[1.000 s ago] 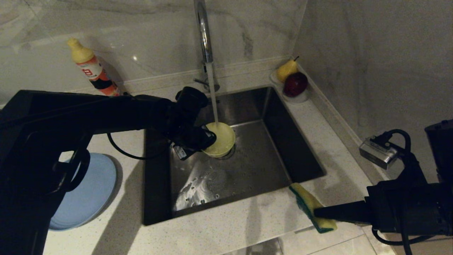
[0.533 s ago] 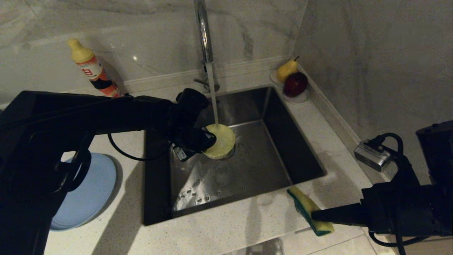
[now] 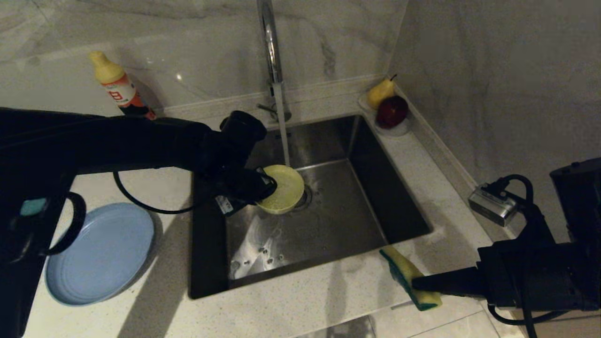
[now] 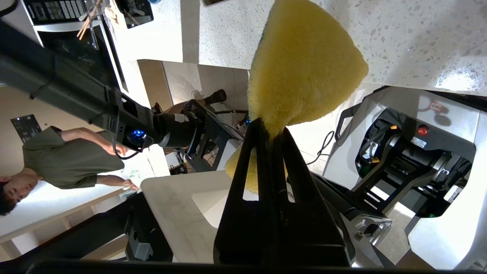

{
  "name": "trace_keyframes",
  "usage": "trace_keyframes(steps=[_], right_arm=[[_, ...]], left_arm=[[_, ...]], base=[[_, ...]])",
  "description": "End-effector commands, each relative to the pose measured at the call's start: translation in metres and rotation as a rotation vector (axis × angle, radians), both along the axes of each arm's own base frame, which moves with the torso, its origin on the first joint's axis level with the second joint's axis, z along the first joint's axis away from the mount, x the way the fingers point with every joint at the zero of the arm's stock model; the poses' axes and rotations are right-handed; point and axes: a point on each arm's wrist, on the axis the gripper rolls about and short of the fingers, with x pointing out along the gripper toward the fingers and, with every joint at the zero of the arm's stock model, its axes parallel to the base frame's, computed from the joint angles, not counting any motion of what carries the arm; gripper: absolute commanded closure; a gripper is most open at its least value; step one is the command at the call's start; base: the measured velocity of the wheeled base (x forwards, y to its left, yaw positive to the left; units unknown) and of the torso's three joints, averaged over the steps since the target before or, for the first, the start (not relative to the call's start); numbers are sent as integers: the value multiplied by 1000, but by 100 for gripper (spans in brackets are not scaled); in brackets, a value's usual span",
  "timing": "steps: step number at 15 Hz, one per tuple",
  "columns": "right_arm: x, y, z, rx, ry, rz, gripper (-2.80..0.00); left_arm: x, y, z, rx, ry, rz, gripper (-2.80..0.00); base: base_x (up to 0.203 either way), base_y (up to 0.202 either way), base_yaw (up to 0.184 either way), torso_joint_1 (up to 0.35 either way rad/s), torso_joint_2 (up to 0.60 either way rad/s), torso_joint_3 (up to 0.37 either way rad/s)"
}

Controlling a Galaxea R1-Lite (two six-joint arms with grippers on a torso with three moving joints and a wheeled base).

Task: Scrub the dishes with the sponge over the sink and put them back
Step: Wash the bowl

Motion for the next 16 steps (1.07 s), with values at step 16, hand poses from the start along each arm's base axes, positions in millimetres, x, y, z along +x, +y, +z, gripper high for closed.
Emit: trace_keyframes(steps=[16], right_arm=[[-9, -4, 1, 9, 9, 13, 0]], left_arm=[[-44, 70, 57, 269, -797, 45, 0]], base=[[0, 0, 0, 0, 0, 0]])
